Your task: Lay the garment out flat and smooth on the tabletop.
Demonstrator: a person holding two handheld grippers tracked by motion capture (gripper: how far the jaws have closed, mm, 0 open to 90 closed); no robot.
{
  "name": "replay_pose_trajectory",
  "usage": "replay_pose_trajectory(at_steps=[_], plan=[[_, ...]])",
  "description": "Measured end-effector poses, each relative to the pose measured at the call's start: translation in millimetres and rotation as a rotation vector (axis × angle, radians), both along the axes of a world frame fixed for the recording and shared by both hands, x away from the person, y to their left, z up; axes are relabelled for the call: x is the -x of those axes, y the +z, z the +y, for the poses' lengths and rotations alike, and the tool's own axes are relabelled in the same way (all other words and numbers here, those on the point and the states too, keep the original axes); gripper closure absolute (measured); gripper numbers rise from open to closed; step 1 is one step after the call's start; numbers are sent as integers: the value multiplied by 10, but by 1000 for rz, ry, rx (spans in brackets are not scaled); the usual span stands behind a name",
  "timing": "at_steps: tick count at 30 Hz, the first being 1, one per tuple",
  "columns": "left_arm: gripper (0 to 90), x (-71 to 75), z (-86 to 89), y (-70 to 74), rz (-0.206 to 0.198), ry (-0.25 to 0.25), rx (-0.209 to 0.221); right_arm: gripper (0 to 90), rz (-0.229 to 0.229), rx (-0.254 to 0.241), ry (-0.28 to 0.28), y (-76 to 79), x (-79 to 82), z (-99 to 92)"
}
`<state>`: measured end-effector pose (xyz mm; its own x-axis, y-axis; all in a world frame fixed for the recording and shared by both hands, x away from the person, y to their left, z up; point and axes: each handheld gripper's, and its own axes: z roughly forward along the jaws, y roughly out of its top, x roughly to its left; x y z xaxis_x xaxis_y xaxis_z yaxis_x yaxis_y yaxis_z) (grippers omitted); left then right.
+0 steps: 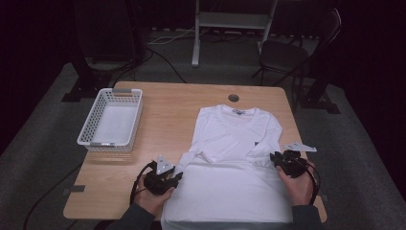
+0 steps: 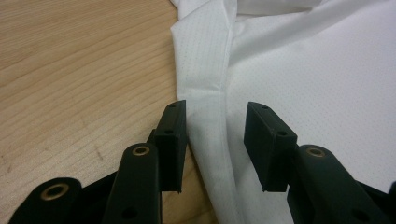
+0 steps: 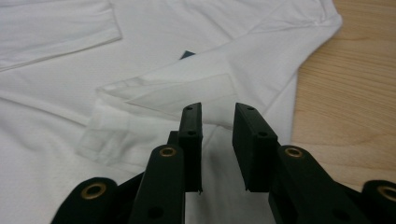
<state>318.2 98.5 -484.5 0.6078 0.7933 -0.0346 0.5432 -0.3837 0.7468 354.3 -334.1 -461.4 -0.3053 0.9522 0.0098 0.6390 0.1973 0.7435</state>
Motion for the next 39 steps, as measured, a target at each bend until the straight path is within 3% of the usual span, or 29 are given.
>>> replay_pose_trajectory(at_steps=[15,18,24,39], plan=[[595,2,-10,-5,-5,-2,1,640,41,-28,-19,-123,-202,-75],[590,2,-11,-5,-4,-2,2,668,48,-41,-11,-140,-229,-90],[589,2,-10,-6,-4,-2,3,836,57,-43,11,-127,-254,-92],[588,0,-9,-6,-2,0,7,848,45,-22,-75,-54,-379,-319]])
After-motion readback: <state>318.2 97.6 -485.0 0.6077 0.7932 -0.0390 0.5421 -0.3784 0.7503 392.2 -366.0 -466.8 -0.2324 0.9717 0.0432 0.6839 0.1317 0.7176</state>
